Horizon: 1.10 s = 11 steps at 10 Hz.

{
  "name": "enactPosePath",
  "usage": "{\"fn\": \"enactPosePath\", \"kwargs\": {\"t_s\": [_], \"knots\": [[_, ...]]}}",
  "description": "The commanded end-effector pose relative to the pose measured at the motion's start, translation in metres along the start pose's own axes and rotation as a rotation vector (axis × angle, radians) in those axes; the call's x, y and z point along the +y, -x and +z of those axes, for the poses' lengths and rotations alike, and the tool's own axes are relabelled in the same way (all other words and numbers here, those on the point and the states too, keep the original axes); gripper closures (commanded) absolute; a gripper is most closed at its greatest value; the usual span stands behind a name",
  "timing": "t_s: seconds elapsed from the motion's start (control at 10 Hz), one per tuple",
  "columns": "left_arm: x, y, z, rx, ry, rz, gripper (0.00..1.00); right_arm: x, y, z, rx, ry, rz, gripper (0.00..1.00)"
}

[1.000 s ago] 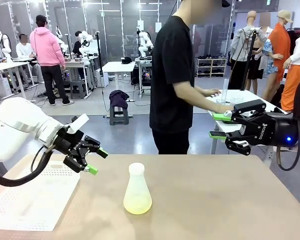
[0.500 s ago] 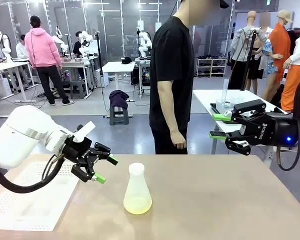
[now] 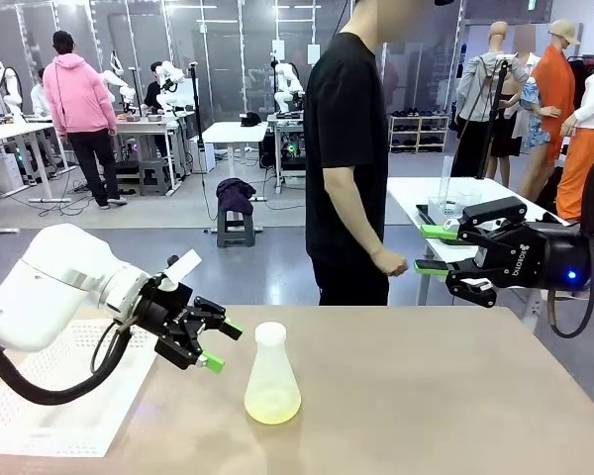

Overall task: Prepare the solutions needed for the experiment.
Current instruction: When the human places the Big flask in the center of the table, pick up the Big flask and place it in the left Organizing basket.

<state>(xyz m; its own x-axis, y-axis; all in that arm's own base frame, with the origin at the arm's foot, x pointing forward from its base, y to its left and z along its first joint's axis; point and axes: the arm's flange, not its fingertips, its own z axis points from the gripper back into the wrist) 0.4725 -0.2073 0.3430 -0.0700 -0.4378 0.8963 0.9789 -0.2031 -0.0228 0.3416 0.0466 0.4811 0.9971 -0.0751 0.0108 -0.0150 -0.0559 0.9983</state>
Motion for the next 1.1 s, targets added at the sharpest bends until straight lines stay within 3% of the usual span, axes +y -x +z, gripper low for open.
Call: {"fn": "enactPosePath", "kwargs": {"t_s": [0.0,1.0], "knots": [[0.007,0.000,-0.016,-0.028,-0.015,0.006,0.00,0.002,-0.001,0.000,-0.006,-0.013,0.002,0.53],[0.040,0.010,-0.064,-0.120,-0.046,0.020,0.00,0.002,-0.001,0.000,-0.006,-0.013,0.002,0.53]]}}
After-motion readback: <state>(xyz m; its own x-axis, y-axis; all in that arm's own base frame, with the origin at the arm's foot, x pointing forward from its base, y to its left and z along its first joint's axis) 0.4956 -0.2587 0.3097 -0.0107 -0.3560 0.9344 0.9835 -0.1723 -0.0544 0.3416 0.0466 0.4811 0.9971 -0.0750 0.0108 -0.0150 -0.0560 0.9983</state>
